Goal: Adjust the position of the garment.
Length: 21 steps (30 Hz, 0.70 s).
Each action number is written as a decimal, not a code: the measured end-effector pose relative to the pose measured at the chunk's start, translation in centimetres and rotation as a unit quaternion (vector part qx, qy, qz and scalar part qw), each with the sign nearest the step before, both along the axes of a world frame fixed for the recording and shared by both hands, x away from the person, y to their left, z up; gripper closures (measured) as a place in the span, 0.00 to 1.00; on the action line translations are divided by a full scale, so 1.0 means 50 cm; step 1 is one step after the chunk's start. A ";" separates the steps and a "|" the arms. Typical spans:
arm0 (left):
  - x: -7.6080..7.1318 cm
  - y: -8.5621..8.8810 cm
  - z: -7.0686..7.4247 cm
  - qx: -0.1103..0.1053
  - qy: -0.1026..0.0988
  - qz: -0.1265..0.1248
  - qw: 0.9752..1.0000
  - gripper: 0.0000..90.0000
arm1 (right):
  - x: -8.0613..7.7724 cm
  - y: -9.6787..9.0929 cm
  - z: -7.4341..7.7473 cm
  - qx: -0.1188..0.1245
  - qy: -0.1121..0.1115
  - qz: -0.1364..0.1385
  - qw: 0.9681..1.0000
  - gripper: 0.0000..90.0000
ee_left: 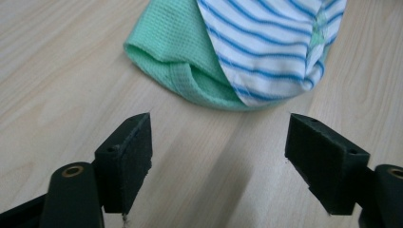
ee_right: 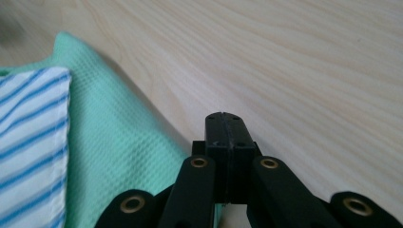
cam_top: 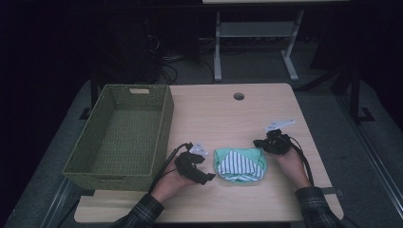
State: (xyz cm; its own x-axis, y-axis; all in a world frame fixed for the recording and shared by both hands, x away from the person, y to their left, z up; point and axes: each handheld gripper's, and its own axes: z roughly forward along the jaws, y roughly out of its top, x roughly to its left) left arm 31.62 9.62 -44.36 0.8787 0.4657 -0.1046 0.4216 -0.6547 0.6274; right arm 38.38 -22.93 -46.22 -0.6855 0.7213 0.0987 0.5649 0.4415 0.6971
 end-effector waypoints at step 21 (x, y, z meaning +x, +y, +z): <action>-0.003 0.010 -0.002 0.013 -0.006 -0.004 1.000 0.25 | -0.118 -0.038 0.001 -0.009 0.014 0.044 0.999 1.00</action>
State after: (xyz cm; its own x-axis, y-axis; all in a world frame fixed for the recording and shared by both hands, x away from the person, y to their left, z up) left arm 31.46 10.13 -44.48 0.8836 0.4611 -0.0817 0.4087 -0.6740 0.6154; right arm 32.50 -24.84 -46.17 -0.7439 0.6600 0.1056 0.5422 0.5035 0.6727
